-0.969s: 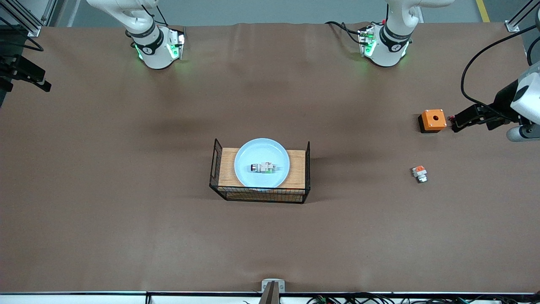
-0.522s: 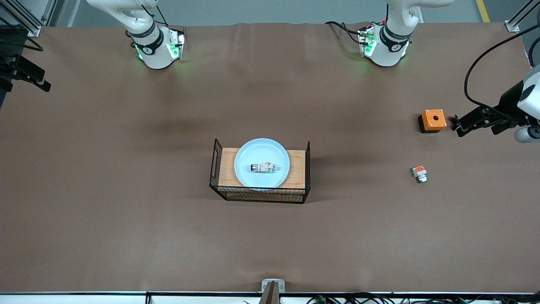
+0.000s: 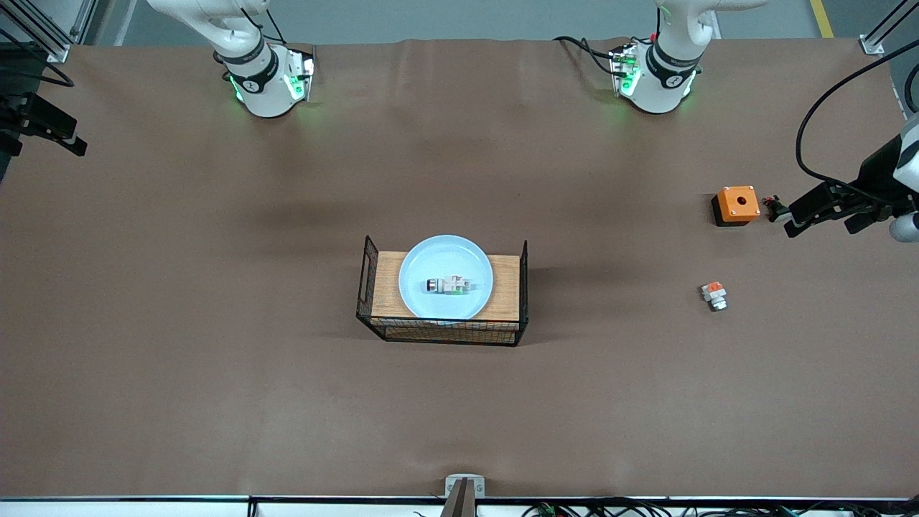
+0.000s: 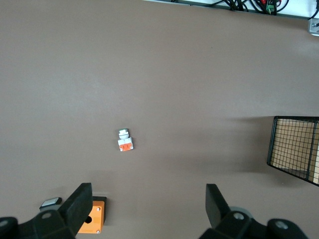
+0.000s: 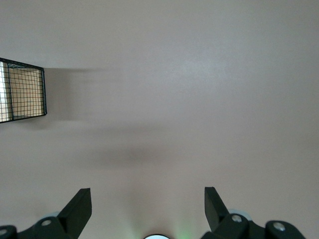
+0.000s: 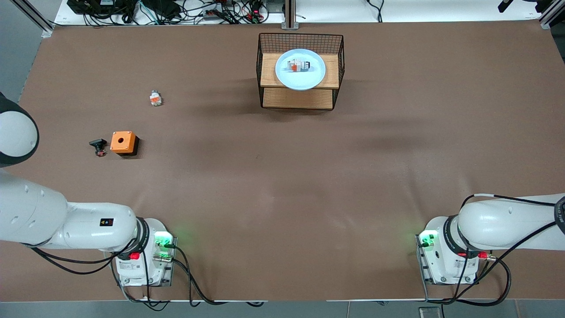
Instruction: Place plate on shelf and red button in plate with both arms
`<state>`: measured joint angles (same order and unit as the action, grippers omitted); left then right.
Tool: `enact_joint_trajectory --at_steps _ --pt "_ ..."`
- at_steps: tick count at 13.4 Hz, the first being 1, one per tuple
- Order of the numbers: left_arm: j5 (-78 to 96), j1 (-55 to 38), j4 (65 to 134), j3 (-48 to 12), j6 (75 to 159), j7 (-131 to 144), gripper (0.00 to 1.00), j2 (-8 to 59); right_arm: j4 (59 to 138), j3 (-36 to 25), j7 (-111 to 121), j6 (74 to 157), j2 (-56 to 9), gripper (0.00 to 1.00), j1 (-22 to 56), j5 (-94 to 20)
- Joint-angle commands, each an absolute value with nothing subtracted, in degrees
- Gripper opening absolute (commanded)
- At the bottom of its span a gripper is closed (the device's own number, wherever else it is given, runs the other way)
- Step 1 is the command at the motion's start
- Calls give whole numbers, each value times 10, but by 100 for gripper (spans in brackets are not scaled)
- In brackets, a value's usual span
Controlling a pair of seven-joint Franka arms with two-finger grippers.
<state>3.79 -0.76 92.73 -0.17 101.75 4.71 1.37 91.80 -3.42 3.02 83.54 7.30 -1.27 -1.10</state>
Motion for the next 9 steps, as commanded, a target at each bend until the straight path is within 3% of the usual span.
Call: enact_joint_trajectory --at_steps 1,9 --pt "29 1 911 -10 1014 54 100 5 918 -37 33 834 81 100 -11 -17" --pt "26 -2 883 -19 998 53 100 3 919 -34 33 829 81 100 -9 -17"
